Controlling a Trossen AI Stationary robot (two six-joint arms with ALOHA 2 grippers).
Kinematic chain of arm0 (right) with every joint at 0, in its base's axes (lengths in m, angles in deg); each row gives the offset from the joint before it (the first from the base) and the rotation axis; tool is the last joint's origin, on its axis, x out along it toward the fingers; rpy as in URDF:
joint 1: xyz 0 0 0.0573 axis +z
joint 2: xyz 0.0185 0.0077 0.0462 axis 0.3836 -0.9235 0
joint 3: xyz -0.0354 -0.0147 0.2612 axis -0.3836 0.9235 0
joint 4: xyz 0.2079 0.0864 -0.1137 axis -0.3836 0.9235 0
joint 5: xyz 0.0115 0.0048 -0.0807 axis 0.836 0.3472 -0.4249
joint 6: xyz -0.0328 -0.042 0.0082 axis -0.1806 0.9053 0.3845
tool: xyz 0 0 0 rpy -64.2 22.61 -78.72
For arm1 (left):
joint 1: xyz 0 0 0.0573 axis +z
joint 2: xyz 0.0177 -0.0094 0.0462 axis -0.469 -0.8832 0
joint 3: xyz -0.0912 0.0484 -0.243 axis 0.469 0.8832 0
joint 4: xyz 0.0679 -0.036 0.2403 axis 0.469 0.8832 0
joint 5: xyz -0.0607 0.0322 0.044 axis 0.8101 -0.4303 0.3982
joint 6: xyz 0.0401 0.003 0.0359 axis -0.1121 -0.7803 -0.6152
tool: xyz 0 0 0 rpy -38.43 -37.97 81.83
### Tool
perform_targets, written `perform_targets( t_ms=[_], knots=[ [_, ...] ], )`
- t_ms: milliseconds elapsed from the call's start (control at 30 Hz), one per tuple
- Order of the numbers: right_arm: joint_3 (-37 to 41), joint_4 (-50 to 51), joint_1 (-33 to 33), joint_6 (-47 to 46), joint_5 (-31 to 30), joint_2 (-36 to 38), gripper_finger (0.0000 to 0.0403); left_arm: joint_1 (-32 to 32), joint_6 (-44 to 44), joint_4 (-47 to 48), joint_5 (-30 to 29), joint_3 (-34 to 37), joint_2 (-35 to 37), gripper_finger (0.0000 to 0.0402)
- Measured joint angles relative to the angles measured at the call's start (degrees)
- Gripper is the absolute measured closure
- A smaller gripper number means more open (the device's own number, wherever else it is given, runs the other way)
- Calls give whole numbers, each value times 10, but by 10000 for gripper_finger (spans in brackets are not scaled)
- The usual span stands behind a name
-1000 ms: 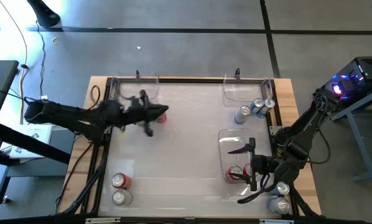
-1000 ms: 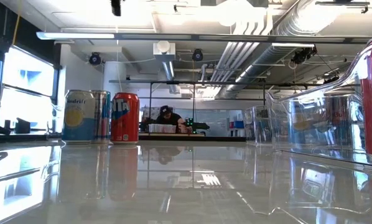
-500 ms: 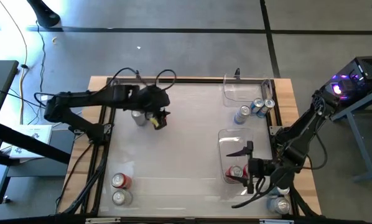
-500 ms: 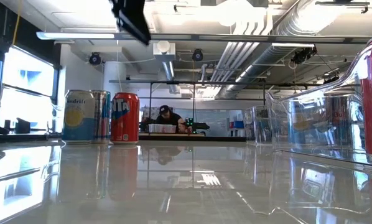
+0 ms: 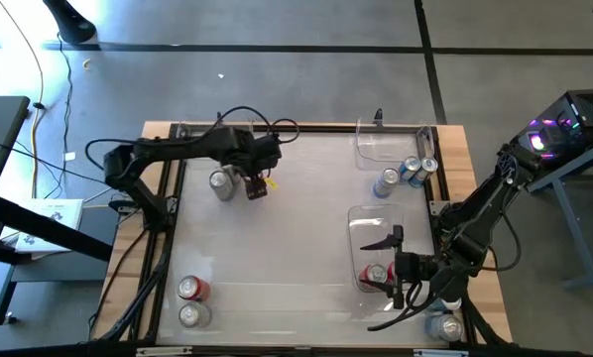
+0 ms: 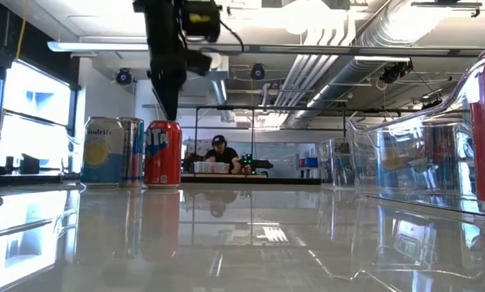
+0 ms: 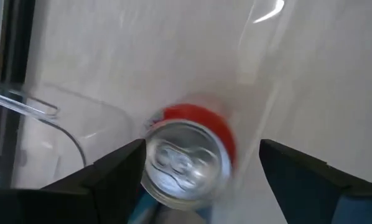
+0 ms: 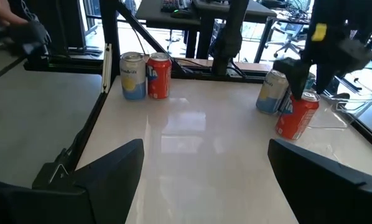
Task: Sort soda cans
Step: Put the top orange soda can into the bottom right transparent bin
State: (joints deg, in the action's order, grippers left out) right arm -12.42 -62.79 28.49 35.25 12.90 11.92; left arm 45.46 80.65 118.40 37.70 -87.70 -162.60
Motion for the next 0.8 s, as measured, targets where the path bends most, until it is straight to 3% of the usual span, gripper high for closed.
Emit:
perform_targets(
  t_ms=[267,800],
  knots=[
    [0,0,0,0,0,0,63,15,-6,-7,-55,-2,-39,91],
    [0,0,0,0,0,0,63,-32,6,37,-26,-49,-38,92]
  ],
)
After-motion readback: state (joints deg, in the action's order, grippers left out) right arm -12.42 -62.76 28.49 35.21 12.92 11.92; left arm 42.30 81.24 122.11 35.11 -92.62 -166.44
